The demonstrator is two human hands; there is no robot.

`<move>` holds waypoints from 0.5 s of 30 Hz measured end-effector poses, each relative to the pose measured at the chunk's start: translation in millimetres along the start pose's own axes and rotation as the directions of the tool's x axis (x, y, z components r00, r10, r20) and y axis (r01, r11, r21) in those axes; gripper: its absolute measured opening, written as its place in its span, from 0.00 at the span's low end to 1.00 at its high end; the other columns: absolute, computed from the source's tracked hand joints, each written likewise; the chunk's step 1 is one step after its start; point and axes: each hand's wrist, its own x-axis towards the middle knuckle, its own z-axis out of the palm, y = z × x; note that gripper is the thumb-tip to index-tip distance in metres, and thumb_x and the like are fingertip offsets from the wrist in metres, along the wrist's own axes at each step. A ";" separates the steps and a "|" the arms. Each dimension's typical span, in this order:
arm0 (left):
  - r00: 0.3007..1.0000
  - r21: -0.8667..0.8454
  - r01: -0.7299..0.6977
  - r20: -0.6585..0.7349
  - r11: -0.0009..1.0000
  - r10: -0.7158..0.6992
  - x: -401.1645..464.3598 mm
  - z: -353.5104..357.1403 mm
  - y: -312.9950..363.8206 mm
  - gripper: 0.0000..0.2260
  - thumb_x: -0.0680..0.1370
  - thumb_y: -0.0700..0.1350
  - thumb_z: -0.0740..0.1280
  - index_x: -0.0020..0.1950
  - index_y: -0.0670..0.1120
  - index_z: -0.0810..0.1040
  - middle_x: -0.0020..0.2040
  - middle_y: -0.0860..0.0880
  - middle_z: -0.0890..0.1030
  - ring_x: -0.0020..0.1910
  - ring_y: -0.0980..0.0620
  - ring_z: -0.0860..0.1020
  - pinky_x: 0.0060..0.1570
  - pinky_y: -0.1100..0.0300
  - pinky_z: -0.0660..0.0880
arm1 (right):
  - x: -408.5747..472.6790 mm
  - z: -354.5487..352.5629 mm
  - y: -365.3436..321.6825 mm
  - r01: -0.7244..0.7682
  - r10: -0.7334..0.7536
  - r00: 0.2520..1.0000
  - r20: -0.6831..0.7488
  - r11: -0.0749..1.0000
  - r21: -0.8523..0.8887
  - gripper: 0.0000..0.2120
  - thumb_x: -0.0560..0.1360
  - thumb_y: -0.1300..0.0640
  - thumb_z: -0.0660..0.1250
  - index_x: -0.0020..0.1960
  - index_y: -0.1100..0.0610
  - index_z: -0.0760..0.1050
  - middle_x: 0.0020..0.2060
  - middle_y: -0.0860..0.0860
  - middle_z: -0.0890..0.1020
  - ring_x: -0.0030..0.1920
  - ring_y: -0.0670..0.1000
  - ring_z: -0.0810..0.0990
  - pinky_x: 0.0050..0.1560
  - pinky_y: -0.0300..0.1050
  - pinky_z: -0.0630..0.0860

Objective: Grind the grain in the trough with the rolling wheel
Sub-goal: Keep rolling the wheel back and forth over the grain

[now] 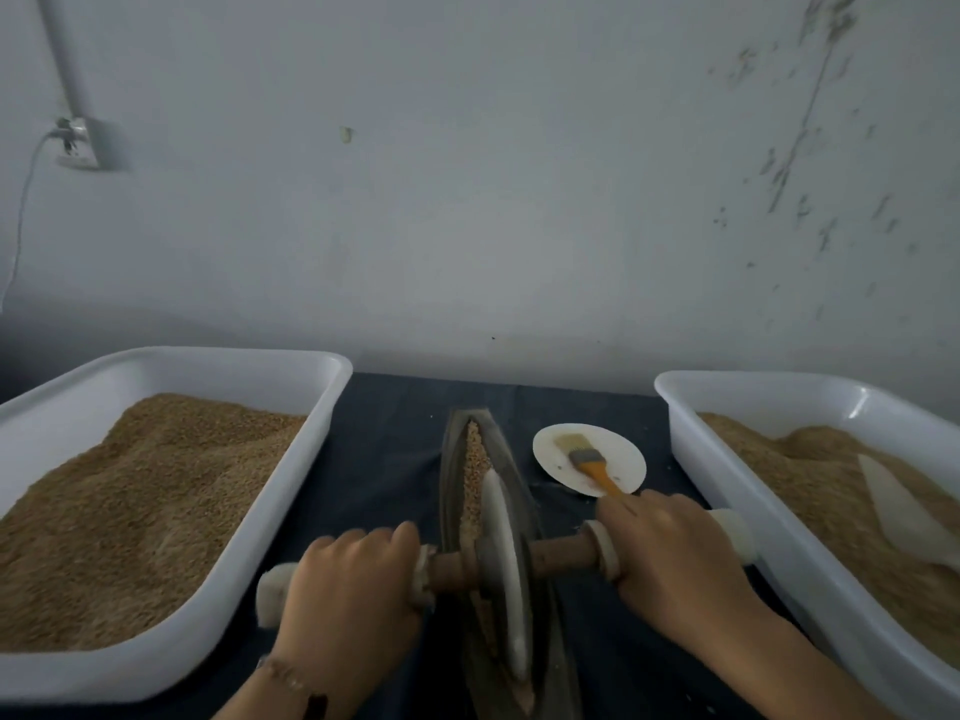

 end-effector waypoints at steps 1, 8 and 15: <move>0.999 -0.022 -0.041 -0.028 0.999 0.041 -4.5 -5.2 1.9 0.23 0.51 0.50 0.78 0.31 0.53 0.64 0.24 0.53 0.71 0.22 0.54 0.72 0.25 0.62 0.61 | -4.1 -3.0 0.4 -0.003 0.003 1.000 0.026 1.000 -0.005 0.14 0.69 0.53 0.68 0.40 0.42 0.62 0.38 0.42 0.72 0.37 0.43 0.65 0.37 0.40 0.60; 0.996 0.094 -0.003 0.084 0.996 -0.005 20.0 6.0 -6.1 0.11 0.72 0.54 0.64 0.40 0.55 0.62 0.37 0.56 0.72 0.37 0.56 0.73 0.37 0.61 0.63 | 14.2 9.1 1.4 -0.077 0.070 0.982 0.174 0.996 0.037 0.12 0.70 0.52 0.66 0.39 0.42 0.62 0.36 0.41 0.68 0.40 0.43 0.70 0.39 0.40 0.63; 0.985 0.130 0.167 0.018 0.977 -0.170 101.5 38.5 -28.7 0.08 0.76 0.52 0.62 0.41 0.52 0.66 0.36 0.56 0.70 0.36 0.55 0.70 0.40 0.60 0.65 | 98.7 42.7 13.5 -0.123 0.122 0.992 0.024 0.992 0.031 0.07 0.68 0.53 0.65 0.38 0.47 0.67 0.33 0.45 0.70 0.38 0.51 0.75 0.35 0.44 0.61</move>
